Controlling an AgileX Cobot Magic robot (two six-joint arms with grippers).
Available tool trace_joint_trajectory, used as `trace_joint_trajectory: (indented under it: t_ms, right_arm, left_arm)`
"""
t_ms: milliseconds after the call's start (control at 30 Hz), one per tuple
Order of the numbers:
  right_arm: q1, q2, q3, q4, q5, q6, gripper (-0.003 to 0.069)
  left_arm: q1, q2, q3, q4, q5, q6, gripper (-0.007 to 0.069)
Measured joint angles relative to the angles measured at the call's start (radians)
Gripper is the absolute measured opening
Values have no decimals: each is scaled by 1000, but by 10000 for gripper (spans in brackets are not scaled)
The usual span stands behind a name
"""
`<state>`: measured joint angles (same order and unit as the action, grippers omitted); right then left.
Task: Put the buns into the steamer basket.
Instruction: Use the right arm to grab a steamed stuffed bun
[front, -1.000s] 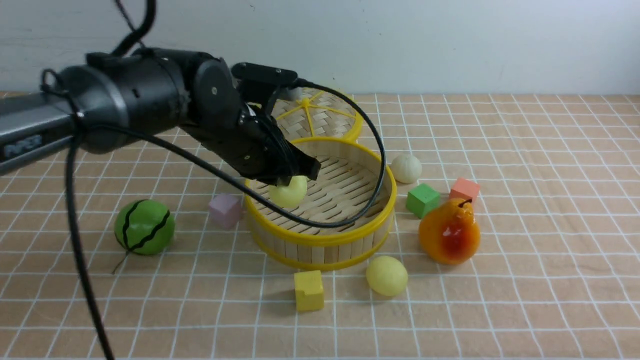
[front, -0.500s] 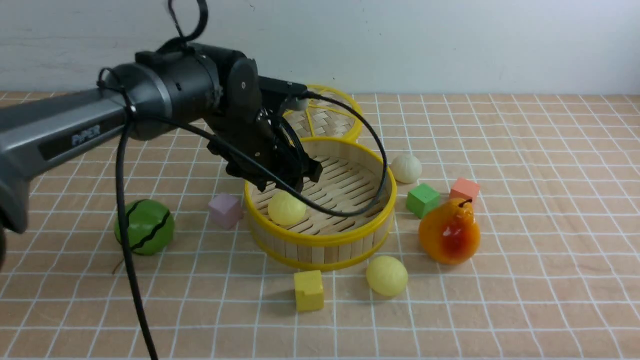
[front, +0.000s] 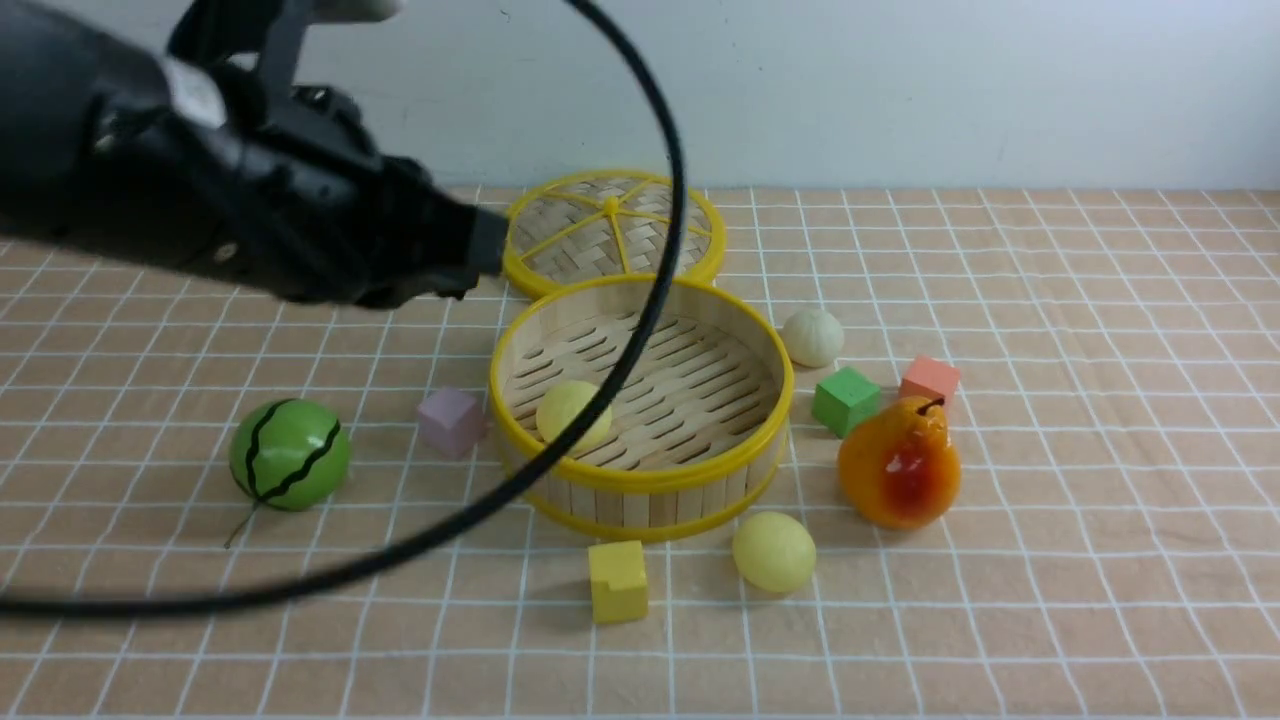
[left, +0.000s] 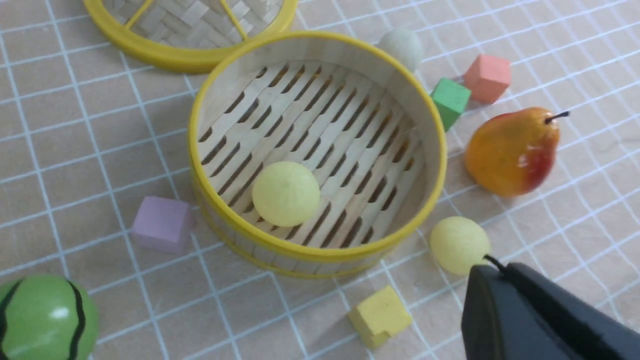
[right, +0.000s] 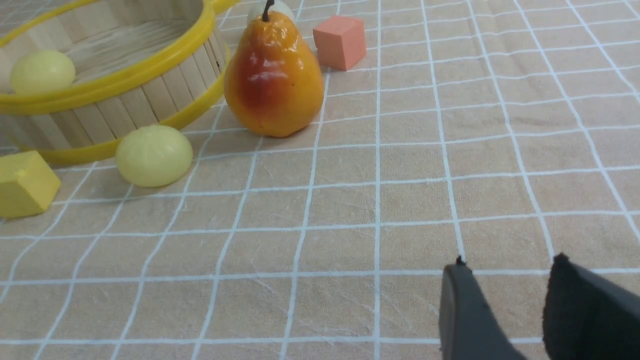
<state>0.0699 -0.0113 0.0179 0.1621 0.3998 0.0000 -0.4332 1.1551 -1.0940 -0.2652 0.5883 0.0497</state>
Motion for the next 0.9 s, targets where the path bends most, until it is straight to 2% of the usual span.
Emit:
trace_joint_trajectory:
  t_ms: [200,300,367,467,533,633,667,700,833,900]
  right_arm:
    - [0,0,2,20,-26,24,239]
    - [0,0,10,127,-133,106,239]
    - [0,0,10,171,-174,132,239]
    - [0,0,10,328,-297,205,239]
    - [0,0,0,360,-303,217,235]
    - [13,50,-99,380,-197,215,195]
    - [26,142,-208,366,-92,177,155]
    - [28,155,-208,366,-77,169,144]
    - [40,511,-543,291,300,-59,25]
    - [40,683,-655,269,414,-122,3]
  left_arm:
    - [0,-314,370,-85,-182,6,-13]
    - [0,-505,560,-97,-255,6,-13]
    - [0,-560,612,-98,-269,6,-13]
    - [0,-729,758,-103,-324,6,-13]
    - [0,-763,789,-104,-336,6,-13]
    - [0,-816,825,-105,-355,6,-13]
    - [0,-817,828,-105,-361,6,-13]
    - [0,-816,828,-105,-363,6,-13]
    - [0,-791,829,-105,-378,6,-13]
    - [0,-781,829,-105,-378,6,-13]
